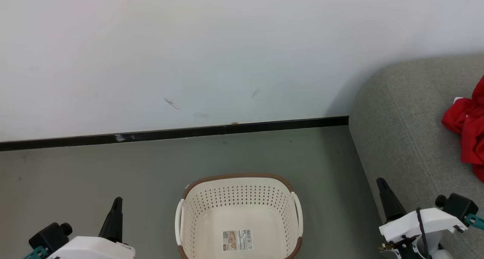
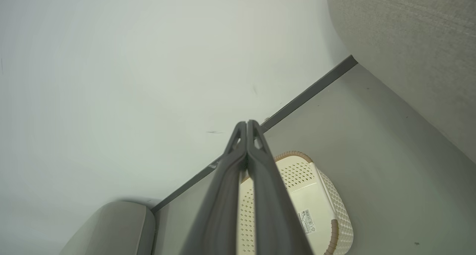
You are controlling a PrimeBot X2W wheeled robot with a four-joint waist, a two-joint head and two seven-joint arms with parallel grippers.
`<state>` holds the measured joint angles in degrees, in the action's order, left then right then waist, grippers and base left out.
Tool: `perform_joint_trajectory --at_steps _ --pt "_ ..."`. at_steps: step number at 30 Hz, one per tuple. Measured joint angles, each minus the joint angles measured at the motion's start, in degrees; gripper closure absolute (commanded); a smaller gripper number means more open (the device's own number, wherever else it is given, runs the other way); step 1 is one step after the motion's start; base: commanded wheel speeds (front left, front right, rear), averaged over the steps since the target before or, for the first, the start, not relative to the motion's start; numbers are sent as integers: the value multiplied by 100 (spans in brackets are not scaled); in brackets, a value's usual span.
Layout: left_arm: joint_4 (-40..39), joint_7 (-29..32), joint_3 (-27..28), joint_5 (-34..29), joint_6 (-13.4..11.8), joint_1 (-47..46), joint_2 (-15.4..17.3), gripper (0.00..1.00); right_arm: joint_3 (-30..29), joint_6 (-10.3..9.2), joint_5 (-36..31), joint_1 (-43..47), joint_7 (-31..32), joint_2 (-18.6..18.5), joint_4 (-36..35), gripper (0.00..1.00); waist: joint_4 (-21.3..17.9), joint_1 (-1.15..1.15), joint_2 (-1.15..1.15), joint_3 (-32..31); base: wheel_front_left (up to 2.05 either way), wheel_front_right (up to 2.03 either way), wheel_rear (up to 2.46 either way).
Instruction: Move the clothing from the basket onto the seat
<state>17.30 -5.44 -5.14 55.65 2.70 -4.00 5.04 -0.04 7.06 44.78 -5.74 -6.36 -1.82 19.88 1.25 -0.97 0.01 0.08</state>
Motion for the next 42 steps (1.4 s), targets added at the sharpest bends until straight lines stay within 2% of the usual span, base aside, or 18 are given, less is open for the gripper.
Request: perform_joint_trajectory --at_steps 8,22,27,42 --pt "-25 158 130 495 55 0 -44 100 -109 1 626 7 199 -2 -66 100 -17 3 0 -27 0 0 0" --pt "-34 443 360 1329 152 0 -123 100 -282 1 1730 78 465 -4 -132 100 -47 69 0 2 0 0 0" --pt "-38 542 445 1637 191 0 -143 100 -333 1 2115 78 577 -5 -162 100 -58 83 0 17 0 0 0" --pt "-79 844 686 2514 279 -2 -210 100 -519 1 3283 78 864 -8 -275 100 -89 92 0 25 0 0 0"
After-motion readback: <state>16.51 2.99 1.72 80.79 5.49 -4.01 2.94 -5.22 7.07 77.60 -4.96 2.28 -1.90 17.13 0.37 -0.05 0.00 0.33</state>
